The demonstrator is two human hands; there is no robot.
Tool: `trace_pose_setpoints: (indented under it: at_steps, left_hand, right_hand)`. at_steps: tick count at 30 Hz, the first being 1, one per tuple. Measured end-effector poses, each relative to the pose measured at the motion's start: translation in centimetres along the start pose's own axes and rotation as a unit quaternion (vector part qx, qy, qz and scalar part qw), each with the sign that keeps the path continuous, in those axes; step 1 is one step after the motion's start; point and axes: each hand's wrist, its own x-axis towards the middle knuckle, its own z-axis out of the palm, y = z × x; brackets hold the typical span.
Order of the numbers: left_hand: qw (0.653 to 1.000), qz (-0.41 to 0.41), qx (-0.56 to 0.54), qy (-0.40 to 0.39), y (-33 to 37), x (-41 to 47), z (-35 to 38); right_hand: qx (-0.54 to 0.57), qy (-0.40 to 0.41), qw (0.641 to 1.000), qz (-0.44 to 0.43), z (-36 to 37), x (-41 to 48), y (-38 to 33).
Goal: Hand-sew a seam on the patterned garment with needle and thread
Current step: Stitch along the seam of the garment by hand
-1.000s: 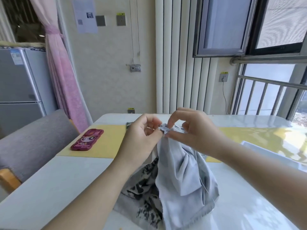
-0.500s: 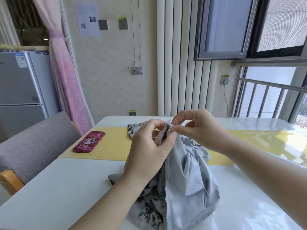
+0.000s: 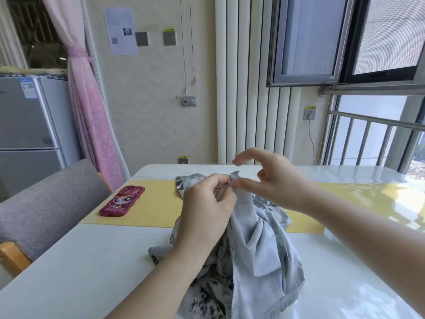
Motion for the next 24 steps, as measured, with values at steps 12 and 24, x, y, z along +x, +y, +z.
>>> trace_pose_setpoints:
  at_steps: [12,24]
  left_hand:
    - [0.999,0.004,-0.022,0.026,-0.7,1.0,0.1]
    - [0.979,0.010,0.203,-0.029,-3.7,0.0,0.5]
  right_hand:
    - [-0.002,0.027,0.999,0.028,0.6,2.6,2.6]
    - [0.055,0.200,0.974,0.088,-0.5,5.1,2.9]
